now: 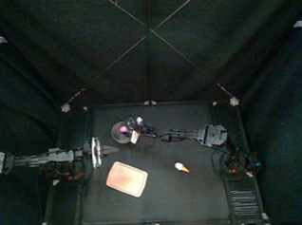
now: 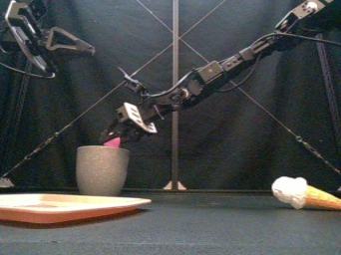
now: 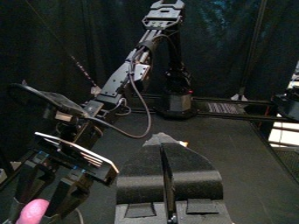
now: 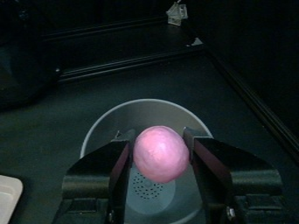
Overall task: Pick the pink ball then place it in the grey bowl
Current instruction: Drop pink ball in the grey bowl and return to neutral
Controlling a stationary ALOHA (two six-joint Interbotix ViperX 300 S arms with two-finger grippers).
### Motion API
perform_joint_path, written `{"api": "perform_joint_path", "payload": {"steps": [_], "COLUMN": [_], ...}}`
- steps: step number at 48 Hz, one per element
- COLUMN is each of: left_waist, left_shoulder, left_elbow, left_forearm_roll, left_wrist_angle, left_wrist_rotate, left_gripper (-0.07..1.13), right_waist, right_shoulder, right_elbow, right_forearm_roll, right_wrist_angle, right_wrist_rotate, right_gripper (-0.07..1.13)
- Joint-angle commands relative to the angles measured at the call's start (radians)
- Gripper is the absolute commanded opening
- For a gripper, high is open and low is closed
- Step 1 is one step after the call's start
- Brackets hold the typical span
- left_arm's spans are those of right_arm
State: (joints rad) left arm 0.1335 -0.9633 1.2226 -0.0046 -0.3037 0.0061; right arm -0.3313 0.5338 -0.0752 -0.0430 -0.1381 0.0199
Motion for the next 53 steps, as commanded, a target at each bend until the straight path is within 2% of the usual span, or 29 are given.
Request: {"api": "perform_joint_path", "payload": {"steps": [1,9,19,24,32,45,53], "left_waist": [0.003,0.003,0.002,-0.002,-0.005,-0.006,-0.006], "left_shoulder": [0.003,0.003,0.003,0.002,0.003,0.003,0.002], "left_elbow": [-0.012,-0.006,0.0,0.008,0.015,0.023,0.028], "left_forearm_roll": [0.0,0.0,0.0,0.0,0.0,0.0,0.0], "left_wrist_angle": [-0.009,-0.009,-0.009,-0.008,-0.009,-0.008,-0.009], "left_wrist_rotate": [0.0,-0.002,-0.006,-0.006,-0.006,-0.005,-0.005], "left_gripper": [0.0,0.0,0.0,0.0,0.0,0.0,0.0], "right_waist": [-0.003,0.003,0.029,0.044,0.061,0.109,0.15], "right_shoulder": [-0.02,-0.028,-0.087,-0.179,-0.354,-0.601,-0.672], "right_elbow": [-0.034,-0.023,0.025,0.124,0.365,0.782,0.922], "right_forearm_roll": [0.002,0.002,0.003,0.009,0.017,0.107,0.143], "right_wrist_angle": [0.009,0.014,-0.005,-0.057,-0.239,-0.545,-0.63], "right_wrist_rotate": [-0.002,-0.002,-0.002,-0.002,-0.002,-0.003,-0.003], "right_gripper": [0.82,1.02,1.04,1.04,1.04,1.04,1.04]}}
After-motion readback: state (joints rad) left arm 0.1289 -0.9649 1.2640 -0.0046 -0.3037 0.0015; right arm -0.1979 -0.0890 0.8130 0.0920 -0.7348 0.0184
